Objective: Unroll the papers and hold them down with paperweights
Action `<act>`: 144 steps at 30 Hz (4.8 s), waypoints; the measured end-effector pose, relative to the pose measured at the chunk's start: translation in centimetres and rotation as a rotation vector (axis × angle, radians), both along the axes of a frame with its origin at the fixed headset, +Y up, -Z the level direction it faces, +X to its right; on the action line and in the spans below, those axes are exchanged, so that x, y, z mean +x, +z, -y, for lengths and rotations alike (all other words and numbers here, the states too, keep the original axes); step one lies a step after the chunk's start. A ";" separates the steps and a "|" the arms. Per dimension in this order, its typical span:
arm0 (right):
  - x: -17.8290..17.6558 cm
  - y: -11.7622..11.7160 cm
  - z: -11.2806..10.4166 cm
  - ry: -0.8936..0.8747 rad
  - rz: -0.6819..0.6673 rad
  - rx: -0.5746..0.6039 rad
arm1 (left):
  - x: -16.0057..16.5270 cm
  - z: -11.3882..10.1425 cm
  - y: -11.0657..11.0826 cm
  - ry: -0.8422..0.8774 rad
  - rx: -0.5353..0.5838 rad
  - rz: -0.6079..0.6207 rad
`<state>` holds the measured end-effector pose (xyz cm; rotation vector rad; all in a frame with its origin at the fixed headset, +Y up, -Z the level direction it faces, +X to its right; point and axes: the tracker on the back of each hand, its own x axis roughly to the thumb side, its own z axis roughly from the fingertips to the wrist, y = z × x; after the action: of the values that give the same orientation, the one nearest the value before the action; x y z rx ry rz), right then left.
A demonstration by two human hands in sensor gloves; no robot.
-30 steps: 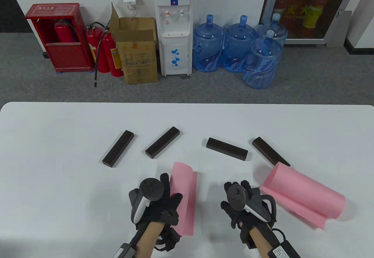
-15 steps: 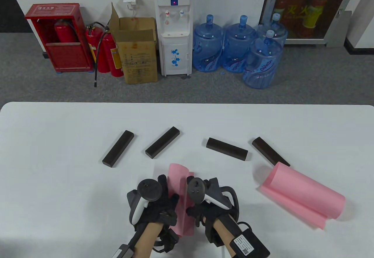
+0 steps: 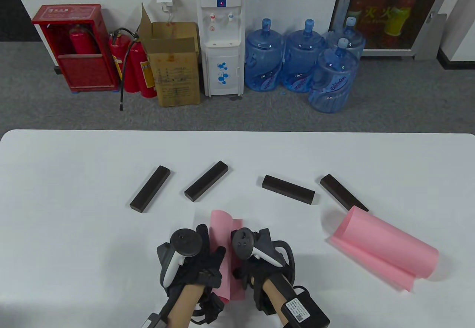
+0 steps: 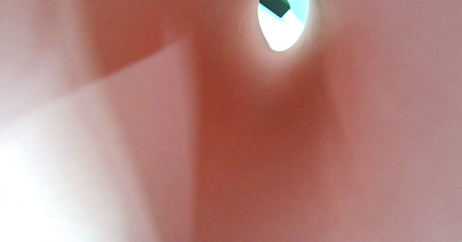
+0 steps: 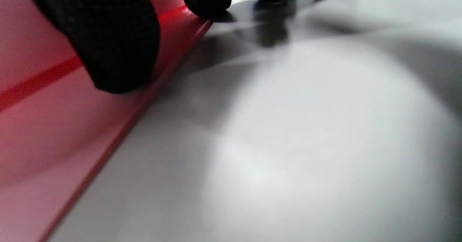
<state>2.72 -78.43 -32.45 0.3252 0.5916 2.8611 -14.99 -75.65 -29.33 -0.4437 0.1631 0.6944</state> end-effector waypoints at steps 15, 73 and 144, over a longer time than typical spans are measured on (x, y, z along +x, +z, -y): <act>0.4 0.1 0.0 -0.035 0.000 -0.008 | 3.9 -2.9 -0.5 -0.623 0.135 0.505; 7.3 -9.5 -6.2 0.052 0.318 0.096 | -20.3 2.0 -2.5 -0.512 -0.087 0.185; -0.9 -2.7 -4.4 0.102 0.337 0.150 | -20.7 2.4 -2.4 -0.445 -0.083 0.185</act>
<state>1.78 -74.05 -35.20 -0.1700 0.3394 2.9664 -35.69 -78.00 -31.76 -0.5270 0.1102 0.2089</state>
